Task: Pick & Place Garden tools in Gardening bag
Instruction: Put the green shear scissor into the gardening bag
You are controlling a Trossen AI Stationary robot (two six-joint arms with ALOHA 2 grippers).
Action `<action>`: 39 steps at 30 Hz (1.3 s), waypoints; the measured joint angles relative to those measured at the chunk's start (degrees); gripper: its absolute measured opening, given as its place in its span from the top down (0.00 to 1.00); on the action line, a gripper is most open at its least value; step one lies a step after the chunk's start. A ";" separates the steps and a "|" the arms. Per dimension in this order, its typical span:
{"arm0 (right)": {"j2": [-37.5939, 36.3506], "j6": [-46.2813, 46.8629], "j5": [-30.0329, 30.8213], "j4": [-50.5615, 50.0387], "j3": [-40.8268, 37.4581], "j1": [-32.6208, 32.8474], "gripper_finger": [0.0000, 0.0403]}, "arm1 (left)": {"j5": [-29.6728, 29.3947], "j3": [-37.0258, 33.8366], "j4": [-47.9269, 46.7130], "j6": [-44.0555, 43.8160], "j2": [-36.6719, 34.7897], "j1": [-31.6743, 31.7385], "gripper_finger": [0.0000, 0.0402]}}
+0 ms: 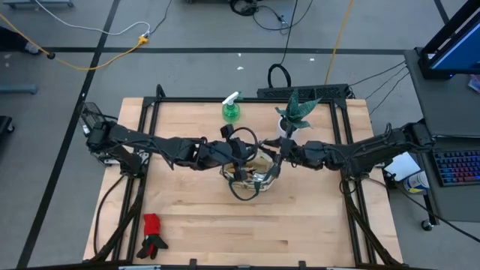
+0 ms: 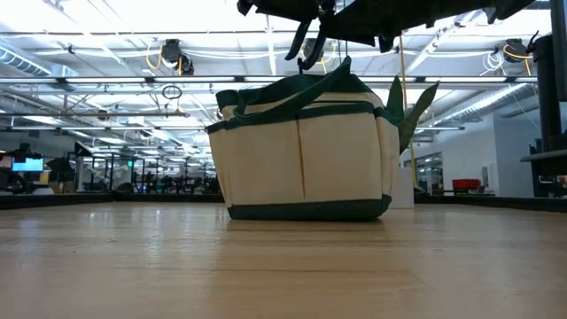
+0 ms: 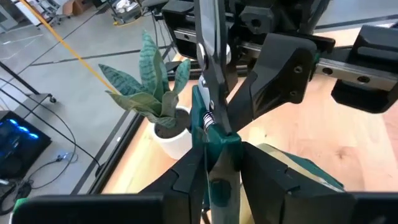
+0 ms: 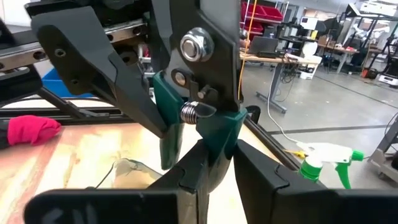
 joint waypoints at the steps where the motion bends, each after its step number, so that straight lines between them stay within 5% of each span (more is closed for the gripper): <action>1: 0.00 0.02 0.15 -0.09 0.00 0.34 0.85 | 0.14 0.00 -0.20 -0.03 0.00 -0.02 0.74; 11: 0.04 -0.02 0.52 -0.27 0.00 2.07 0.85 | 0.57 0.00 -1.17 0.11 0.00 -0.15 0.74; 20: 0.04 0.00 0.04 -1.65 -0.04 2.20 0.84 | 2.24 0.00 -1.77 0.31 0.00 -0.13 0.84; 39: -0.09 1.64 -1.21 -10.92 -0.07 3.08 0.51 | 8.96 0.00 -14.01 -4.82 -0.11 0.28 0.82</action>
